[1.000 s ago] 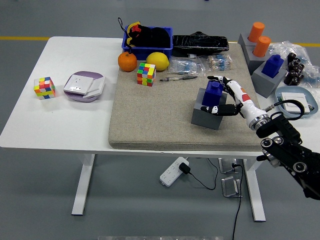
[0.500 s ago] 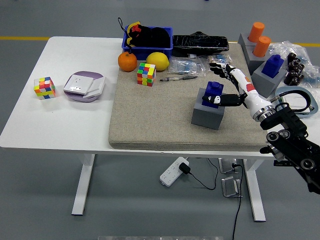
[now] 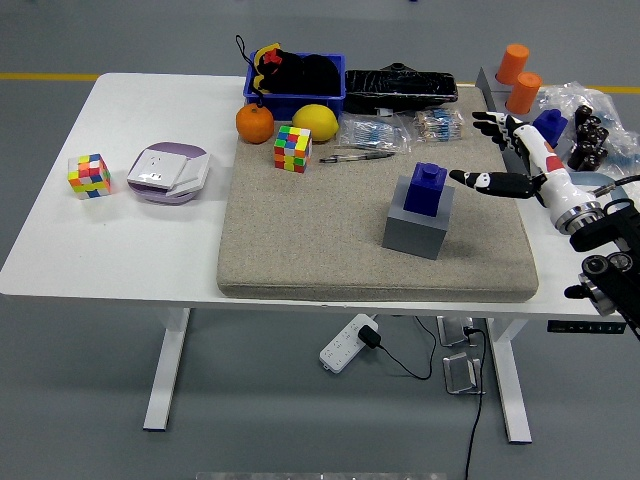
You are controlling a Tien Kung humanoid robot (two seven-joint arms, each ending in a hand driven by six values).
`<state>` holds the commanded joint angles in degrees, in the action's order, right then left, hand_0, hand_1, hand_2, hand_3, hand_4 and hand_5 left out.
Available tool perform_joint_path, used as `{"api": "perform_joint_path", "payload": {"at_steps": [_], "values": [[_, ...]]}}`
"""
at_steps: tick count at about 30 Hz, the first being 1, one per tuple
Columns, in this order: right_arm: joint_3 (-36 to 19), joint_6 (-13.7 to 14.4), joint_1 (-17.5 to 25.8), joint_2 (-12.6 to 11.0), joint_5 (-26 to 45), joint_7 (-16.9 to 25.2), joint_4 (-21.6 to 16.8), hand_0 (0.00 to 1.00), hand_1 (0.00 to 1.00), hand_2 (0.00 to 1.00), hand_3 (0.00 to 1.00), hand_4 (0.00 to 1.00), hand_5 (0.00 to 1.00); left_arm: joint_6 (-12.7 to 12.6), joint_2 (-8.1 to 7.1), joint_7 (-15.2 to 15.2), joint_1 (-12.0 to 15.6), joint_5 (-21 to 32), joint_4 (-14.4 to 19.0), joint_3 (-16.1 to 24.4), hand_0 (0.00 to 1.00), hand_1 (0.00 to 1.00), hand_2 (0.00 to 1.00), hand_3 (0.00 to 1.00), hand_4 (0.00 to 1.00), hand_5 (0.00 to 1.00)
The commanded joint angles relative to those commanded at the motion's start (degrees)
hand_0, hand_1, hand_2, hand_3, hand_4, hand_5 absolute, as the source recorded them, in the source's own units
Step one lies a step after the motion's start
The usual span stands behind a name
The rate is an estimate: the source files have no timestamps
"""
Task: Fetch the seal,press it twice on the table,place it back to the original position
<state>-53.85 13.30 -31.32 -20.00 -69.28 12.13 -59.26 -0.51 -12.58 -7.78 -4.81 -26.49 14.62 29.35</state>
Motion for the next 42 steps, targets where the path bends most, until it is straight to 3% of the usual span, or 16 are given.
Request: {"api": "perform_joint_path", "payload": {"at_steps": [17,42], "values": [[-12.9,-1.1,7.0,-4.3,-2.9,-2.2,-4.4,0.908,0.856,0.829,0.836,0.998,0.159,0.0,-0.28,0.0,0.0,-0.6,-0.1,0.5,0.720,0.695,0.687,0.729,0.637,0.236],[-25.0,-6.2,13.1,-4.9,-6.7,-6.7,-9.7,0.890,0.836,0.816,0.819,0.998,0.128,-0.1,-0.34,-0.1,-0.2,-1.4,0.1,1.0,0.721,0.695,0.686,0.726,0.638,0.236]]}}
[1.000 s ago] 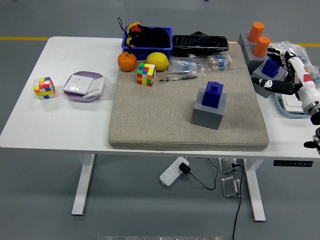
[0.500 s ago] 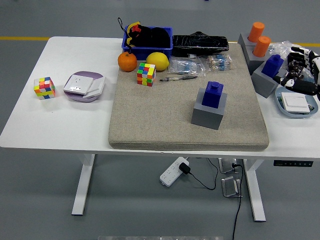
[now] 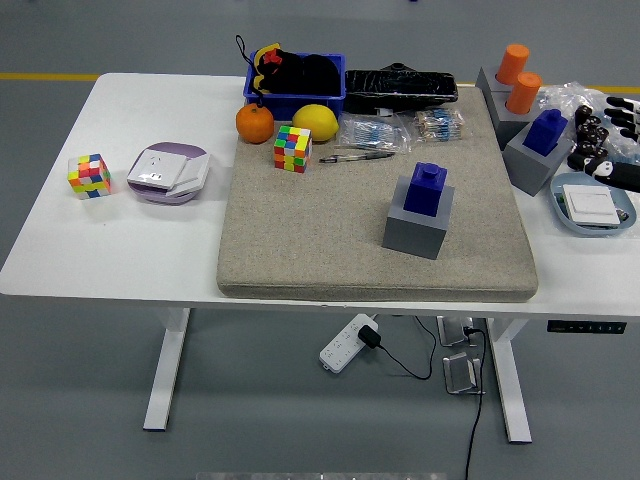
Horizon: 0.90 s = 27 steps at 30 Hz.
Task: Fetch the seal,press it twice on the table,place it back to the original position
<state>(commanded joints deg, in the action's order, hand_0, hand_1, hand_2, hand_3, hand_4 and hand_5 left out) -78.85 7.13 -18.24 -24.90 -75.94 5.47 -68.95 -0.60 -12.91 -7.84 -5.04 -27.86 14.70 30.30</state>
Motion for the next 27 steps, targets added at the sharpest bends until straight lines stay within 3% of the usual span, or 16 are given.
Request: {"api": "perform_joint_path", "payload": {"at_steps": [27], "values": [[-5.7,-1.2,1.8,0.6,-0.7,-1.9,-2.8,0.864,0.782,0.768,0.776,0.981,0.074,-0.2,0.25,0.0,-0.3,0.0,0.0,0.8,0.720,0.694,0.685,0.725,0.639,0.237]]}}
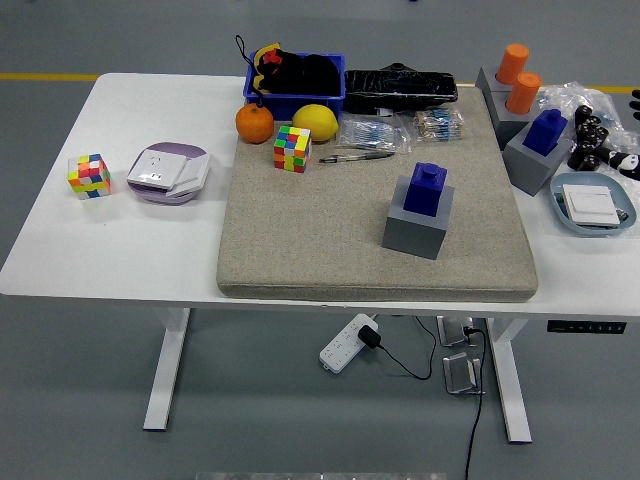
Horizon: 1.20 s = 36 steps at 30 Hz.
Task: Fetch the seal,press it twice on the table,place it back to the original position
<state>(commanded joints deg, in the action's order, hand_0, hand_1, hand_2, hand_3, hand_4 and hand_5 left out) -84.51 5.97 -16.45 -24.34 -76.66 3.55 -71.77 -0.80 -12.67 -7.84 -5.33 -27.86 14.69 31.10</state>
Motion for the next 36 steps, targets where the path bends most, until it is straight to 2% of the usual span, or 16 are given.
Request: {"api": "perform_joint_path", "payload": {"at_steps": [36], "values": [[-1.3,0.3,0.8,-0.1,0.1,-0.7,-0.2,0.855,0.770,0.756,0.761,0.933,0.036,-0.1,-0.04,-0.1,0.4,0.1,-0.1,-0.2,0.719,0.693,0.685,0.721,0.635,0.236]]}}
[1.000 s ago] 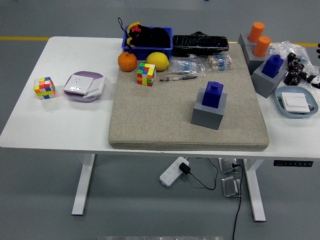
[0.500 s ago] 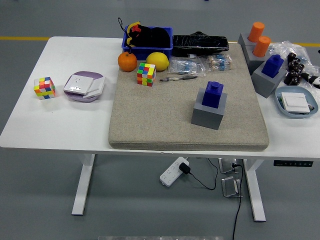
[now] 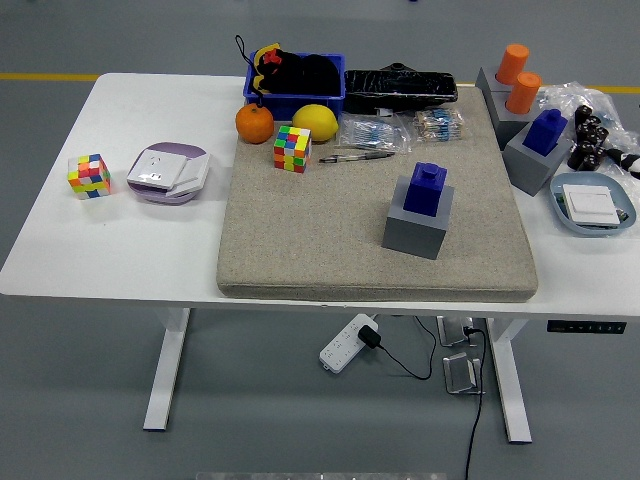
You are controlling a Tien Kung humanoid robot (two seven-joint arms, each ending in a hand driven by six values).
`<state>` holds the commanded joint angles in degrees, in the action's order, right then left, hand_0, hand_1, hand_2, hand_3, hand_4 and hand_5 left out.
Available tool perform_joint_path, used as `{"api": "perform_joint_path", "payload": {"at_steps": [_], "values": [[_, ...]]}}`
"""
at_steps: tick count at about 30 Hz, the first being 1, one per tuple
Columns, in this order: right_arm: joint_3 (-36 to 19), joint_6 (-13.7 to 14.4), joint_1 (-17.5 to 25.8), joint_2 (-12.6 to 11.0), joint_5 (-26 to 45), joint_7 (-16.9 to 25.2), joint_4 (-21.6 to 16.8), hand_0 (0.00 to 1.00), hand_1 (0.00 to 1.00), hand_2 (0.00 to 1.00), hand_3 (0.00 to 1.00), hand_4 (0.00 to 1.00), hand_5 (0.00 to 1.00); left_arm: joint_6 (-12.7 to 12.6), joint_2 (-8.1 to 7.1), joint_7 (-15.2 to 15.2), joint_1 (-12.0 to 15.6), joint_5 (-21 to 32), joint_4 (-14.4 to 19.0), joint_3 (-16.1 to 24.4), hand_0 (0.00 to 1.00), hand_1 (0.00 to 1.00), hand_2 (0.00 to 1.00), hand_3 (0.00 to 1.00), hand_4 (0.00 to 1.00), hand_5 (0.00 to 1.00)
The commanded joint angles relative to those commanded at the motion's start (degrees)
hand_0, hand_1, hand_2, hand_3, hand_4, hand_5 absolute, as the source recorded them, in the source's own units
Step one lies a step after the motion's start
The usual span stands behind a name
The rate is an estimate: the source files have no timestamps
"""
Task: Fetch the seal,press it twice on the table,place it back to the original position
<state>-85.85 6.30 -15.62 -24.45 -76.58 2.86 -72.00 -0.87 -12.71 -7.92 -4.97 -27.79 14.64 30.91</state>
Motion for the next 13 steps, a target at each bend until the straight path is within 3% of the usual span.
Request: {"api": "perform_joint_path", "payload": {"at_steps": [13], "values": [[0.5,0.0,0.3,0.0,0.2,-0.1,0.1,0.855,0.767,0.756,0.759,0.928,0.037,-0.1,-0.24,0.0,-0.1,0.0,0.1,-0.5,0.719,0.693,0.685,0.721,0.634,0.237]]}}
